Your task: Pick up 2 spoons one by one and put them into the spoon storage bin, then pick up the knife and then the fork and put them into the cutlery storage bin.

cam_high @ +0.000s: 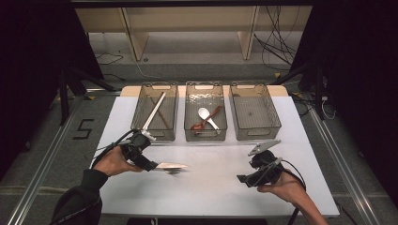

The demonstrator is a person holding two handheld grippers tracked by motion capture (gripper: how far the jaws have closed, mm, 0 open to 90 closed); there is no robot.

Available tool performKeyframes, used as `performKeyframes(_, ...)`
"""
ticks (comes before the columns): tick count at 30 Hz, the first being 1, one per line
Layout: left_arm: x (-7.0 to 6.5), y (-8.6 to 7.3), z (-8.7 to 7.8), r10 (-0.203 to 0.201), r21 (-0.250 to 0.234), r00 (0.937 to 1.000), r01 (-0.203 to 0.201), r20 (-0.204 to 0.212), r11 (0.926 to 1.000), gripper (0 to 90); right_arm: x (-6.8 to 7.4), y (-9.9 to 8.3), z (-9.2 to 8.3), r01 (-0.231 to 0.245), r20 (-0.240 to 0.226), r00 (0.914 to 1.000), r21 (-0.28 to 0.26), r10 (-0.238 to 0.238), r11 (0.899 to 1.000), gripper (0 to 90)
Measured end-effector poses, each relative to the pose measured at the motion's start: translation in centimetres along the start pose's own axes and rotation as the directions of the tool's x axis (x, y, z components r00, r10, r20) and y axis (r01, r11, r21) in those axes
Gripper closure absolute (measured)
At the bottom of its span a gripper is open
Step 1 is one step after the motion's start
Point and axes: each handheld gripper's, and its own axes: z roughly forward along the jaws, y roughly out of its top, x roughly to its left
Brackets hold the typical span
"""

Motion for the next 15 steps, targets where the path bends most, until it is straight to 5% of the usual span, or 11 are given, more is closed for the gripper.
performKeyframes(15,0.46,-0.52,0.31,0.004,0.049,1.0000,-0.003,-0.006,0.9988,15.8,0.01,0.03,-0.18,0.002,0.002,1.0000,-0.007,-0.002,1.000,27.9)
